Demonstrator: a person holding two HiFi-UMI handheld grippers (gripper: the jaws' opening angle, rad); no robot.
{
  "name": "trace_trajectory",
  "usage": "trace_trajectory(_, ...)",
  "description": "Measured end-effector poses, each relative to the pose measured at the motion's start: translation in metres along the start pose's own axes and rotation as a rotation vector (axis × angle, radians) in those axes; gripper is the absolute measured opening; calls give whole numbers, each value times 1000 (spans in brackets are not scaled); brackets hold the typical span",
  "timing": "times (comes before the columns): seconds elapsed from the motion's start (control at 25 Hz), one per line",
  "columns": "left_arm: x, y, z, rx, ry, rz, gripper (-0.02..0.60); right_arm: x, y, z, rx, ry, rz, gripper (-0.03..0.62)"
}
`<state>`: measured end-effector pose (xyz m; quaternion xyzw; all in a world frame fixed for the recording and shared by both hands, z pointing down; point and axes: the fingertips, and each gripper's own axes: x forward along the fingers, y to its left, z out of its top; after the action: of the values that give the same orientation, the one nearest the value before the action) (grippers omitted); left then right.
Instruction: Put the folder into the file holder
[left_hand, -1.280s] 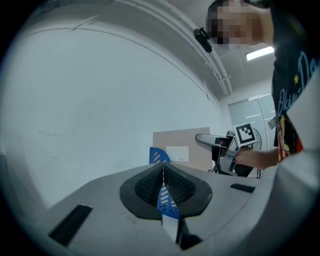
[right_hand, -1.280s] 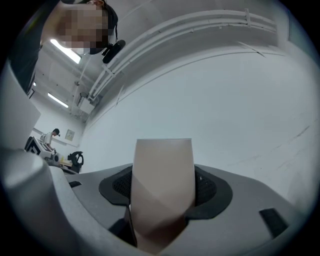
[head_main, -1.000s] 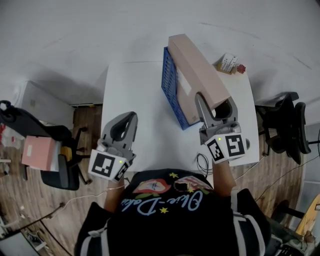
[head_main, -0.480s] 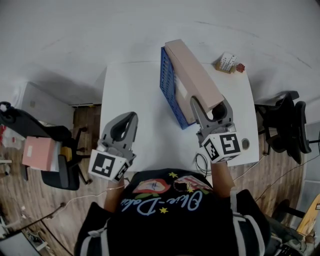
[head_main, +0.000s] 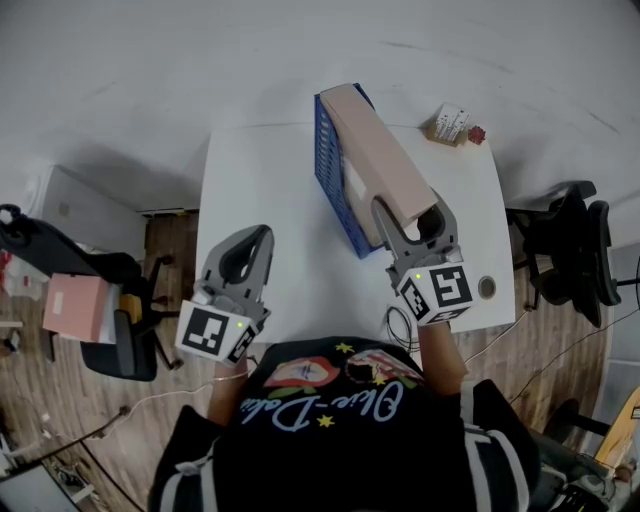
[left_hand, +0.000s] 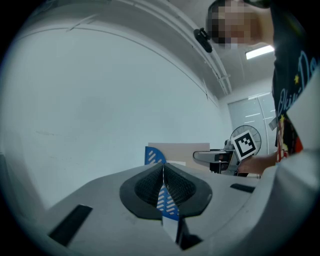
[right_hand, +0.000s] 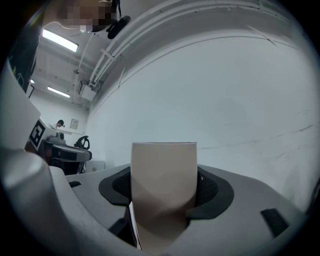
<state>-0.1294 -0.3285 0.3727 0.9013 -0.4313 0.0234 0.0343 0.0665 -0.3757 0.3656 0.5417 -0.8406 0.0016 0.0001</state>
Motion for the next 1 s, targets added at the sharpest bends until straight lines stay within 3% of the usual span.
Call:
trace_trajectory(0.56,-1,-13,4,4,-6,-6,5,-11,3,2,-25,-25,23,273)
trace_trajectory(1.0,14,-44,7,23,9,-59,5,-50,-3,30,-41,-103,25,273)
